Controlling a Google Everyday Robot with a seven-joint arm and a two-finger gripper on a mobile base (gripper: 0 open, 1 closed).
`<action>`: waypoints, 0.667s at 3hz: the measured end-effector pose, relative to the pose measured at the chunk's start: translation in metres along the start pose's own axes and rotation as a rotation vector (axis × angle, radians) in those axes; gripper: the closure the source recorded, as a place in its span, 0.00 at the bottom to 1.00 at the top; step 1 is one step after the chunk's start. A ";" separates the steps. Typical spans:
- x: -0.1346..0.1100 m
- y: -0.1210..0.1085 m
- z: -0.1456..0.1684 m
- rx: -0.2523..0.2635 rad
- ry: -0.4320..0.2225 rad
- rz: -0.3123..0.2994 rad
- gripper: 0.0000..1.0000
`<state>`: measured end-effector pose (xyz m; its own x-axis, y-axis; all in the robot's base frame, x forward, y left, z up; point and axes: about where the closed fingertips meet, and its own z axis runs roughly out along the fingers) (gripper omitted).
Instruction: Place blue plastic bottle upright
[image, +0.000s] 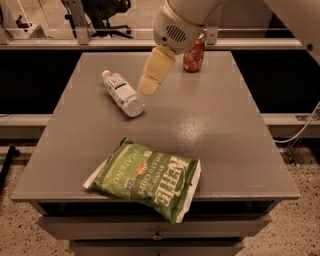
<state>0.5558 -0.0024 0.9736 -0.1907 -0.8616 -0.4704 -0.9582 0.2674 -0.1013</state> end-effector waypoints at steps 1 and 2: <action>-0.047 0.000 0.038 -0.051 -0.024 0.064 0.00; -0.082 -0.001 0.078 -0.066 -0.029 0.149 0.00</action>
Offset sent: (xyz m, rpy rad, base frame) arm 0.0546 0.1579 -0.0534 0.1052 0.1736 -0.1963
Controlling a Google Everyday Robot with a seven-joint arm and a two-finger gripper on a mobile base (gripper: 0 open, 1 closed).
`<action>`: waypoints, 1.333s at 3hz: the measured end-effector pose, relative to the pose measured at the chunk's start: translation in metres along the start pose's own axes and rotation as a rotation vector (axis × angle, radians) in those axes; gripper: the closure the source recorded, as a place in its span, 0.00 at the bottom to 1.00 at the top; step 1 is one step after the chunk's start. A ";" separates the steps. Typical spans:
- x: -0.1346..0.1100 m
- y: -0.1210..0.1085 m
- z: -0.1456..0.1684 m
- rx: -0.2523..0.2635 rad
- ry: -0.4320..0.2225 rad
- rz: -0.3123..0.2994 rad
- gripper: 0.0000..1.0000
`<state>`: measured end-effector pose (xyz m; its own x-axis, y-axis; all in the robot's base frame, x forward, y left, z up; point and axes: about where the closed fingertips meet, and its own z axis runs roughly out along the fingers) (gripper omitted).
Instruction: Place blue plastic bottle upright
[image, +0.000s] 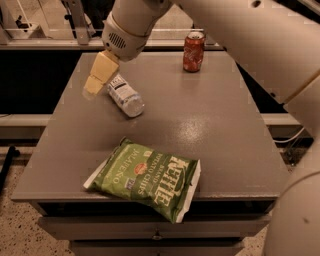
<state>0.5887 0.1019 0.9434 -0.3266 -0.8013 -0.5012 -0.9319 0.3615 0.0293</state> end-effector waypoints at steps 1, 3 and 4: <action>-0.018 -0.011 0.029 0.045 0.005 0.058 0.00; -0.016 -0.067 0.063 0.173 0.053 0.142 0.00; -0.004 -0.083 0.080 0.194 0.101 0.182 0.00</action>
Offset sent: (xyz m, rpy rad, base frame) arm 0.0920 0.0223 -0.0482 -0.0786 -0.0721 -0.2584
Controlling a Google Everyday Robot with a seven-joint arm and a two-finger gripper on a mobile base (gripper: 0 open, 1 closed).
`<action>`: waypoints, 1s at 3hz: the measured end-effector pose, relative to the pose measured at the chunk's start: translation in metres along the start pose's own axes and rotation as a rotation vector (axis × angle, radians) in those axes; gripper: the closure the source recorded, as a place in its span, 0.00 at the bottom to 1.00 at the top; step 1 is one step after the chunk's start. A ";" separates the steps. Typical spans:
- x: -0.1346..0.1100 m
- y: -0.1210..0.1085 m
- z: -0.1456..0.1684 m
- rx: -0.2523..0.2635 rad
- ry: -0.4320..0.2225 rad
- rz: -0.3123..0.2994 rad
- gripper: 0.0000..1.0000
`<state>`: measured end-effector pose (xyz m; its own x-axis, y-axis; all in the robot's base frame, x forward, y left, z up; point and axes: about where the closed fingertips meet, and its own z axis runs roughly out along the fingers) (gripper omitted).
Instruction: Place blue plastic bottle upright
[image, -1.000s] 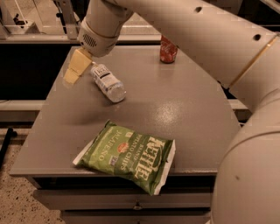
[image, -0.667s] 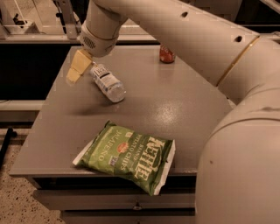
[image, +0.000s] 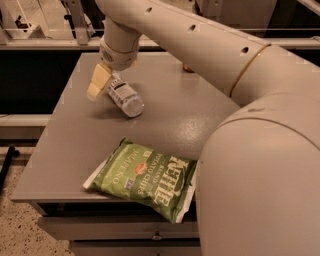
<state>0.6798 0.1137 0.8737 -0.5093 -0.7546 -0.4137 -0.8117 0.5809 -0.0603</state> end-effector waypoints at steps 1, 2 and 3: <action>0.008 -0.008 0.021 0.015 0.066 0.049 0.00; 0.013 -0.016 0.030 0.056 0.132 0.095 0.15; 0.016 -0.023 0.031 0.086 0.176 0.128 0.39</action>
Offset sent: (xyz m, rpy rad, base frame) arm 0.0228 -0.0205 -0.0372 -0.1969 0.0826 -0.2130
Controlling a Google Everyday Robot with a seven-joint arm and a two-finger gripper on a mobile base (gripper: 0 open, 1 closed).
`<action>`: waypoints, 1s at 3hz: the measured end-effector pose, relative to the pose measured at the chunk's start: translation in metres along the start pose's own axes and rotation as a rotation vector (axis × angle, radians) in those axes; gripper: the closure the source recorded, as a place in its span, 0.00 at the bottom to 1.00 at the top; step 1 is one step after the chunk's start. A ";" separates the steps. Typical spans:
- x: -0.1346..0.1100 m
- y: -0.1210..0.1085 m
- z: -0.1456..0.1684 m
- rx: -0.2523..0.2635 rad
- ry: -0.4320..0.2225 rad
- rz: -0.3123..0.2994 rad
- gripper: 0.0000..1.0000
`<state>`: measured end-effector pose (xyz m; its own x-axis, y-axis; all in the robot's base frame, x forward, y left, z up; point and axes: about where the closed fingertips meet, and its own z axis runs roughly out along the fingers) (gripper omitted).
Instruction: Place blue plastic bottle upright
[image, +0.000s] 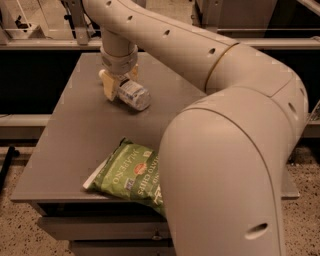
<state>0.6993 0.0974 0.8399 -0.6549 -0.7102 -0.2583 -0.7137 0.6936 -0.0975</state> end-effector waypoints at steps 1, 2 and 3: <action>0.003 -0.012 -0.015 0.016 -0.012 0.022 0.63; 0.017 -0.024 -0.045 0.001 -0.115 0.019 0.86; 0.036 -0.029 -0.080 -0.054 -0.299 -0.026 1.00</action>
Offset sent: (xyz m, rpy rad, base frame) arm -0.0075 -0.0784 0.0938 0.2499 -0.2224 -0.0045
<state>0.6766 0.0414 0.9105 -0.5399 -0.6551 -0.5286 -0.7468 0.6625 -0.0582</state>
